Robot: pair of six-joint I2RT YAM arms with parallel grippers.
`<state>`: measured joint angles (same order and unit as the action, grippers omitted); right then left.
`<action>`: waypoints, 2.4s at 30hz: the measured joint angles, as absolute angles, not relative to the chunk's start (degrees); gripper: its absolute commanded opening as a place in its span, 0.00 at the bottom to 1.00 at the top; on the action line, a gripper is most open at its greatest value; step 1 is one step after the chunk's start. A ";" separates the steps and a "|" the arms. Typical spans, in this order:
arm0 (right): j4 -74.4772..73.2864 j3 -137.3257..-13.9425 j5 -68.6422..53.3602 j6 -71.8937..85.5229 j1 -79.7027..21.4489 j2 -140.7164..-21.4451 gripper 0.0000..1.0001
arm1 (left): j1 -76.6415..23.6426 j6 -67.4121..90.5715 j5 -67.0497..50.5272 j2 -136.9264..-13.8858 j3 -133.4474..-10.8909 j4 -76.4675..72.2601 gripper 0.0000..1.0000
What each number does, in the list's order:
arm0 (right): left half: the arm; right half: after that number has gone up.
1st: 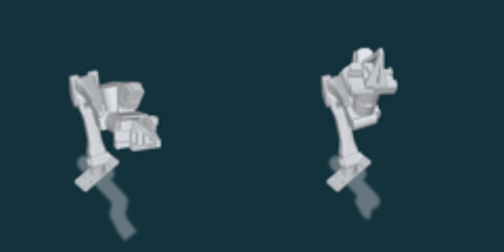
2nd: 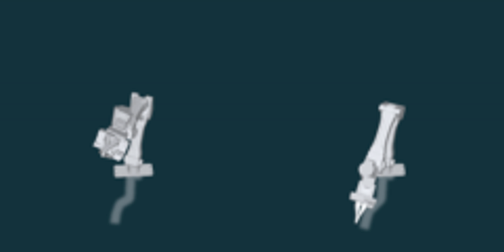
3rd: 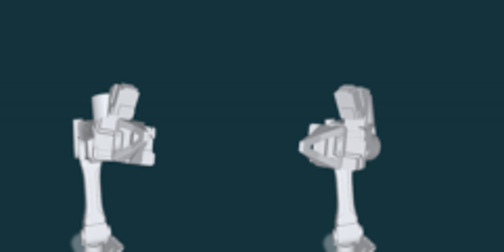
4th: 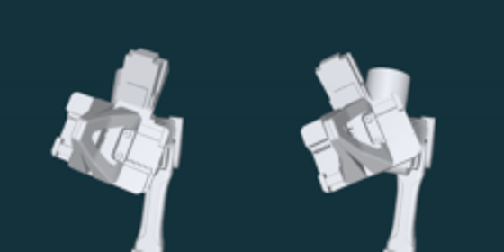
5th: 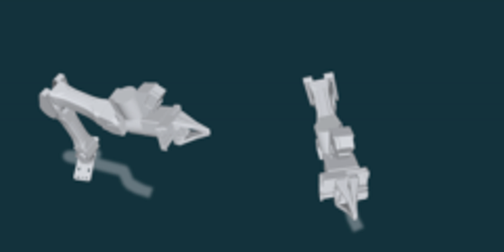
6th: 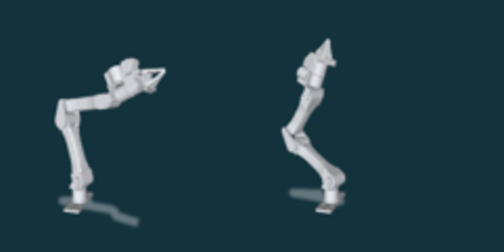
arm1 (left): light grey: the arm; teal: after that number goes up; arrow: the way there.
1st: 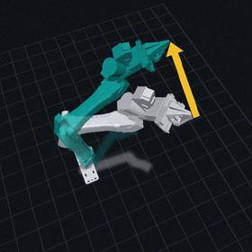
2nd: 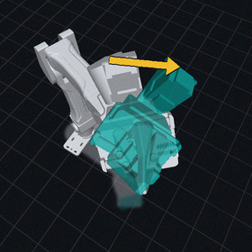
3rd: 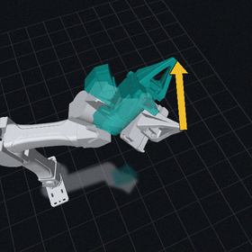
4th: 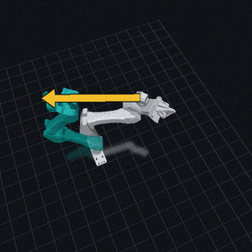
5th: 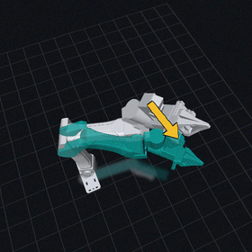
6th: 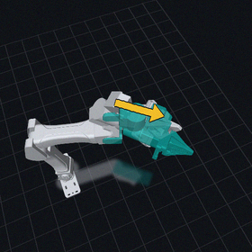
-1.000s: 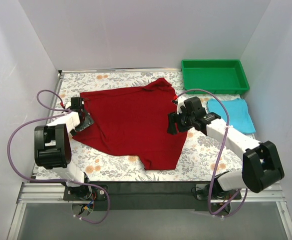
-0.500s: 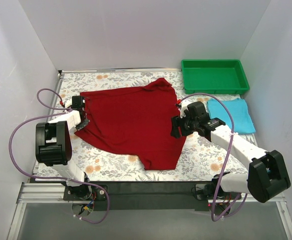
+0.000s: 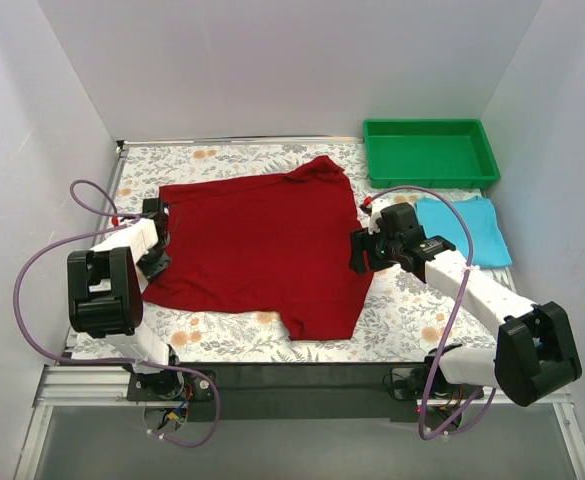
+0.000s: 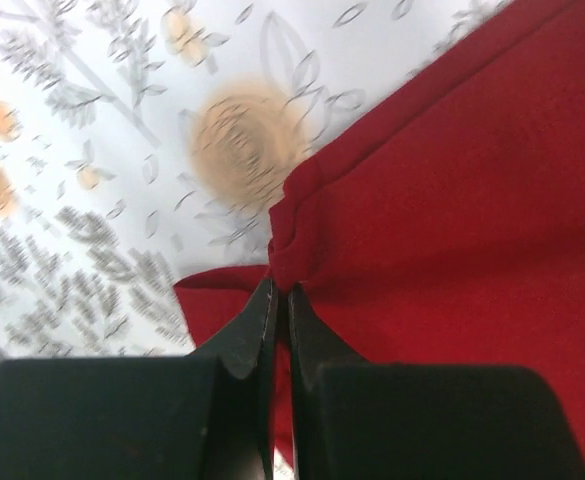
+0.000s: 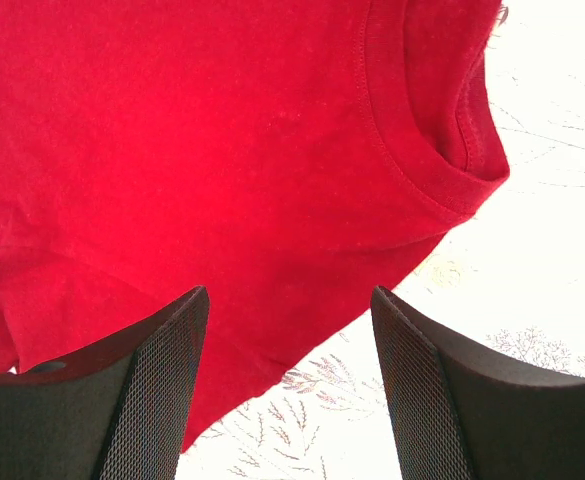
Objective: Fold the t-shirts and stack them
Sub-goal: Flatten the tshirt out
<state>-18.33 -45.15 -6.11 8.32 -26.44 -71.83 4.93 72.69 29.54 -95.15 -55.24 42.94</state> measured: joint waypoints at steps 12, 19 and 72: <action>-20.71 -43.53 -5.93 9.45 -25.50 -68.90 0.62 | 5.13 75.72 31.46 -82.70 -55.18 48.23 0.78; -24.18 -38.04 -7.31 11.88 -25.50 -65.89 0.59 | 1.04 74.52 25.87 -76.62 -54.76 44.31 0.79; -34.72 -50.89 16.45 7.62 -70.24 -86.52 0.03 | -12.03 63.44 1.98 -64.93 -35.40 18.94 0.78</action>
